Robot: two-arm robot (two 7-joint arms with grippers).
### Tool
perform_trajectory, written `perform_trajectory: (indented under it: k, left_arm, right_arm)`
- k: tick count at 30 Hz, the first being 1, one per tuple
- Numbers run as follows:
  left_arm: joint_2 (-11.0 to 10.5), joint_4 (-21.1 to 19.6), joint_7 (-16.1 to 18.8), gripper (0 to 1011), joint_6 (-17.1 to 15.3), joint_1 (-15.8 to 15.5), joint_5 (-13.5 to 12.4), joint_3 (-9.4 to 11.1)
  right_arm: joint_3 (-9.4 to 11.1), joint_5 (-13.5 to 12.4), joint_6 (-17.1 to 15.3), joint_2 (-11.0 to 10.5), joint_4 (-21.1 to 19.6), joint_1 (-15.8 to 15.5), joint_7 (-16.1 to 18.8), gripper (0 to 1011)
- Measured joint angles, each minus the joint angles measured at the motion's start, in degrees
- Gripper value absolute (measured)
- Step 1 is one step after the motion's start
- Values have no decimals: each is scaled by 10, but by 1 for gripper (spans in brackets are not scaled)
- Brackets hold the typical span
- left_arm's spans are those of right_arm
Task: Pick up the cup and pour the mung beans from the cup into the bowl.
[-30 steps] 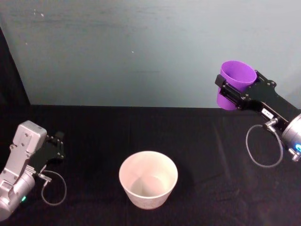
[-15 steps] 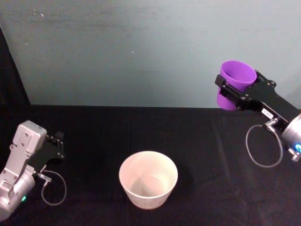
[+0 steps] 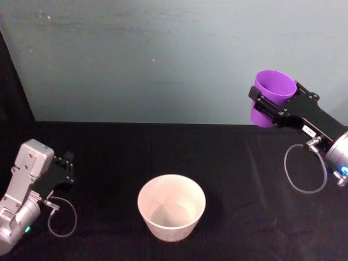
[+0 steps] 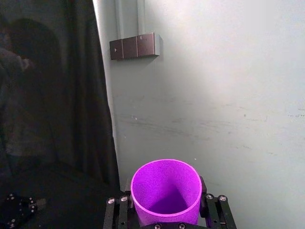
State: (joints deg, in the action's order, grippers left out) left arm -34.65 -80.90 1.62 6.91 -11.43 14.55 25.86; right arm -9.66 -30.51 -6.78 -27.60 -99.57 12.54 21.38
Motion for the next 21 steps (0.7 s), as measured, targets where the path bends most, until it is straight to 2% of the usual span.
perform_trajectory:
  k: [21]
  left_arm:
    - [0,0,0,0,0,0,0,0]
  right_arm:
    - [0,0,0,0,0,0,0,737]
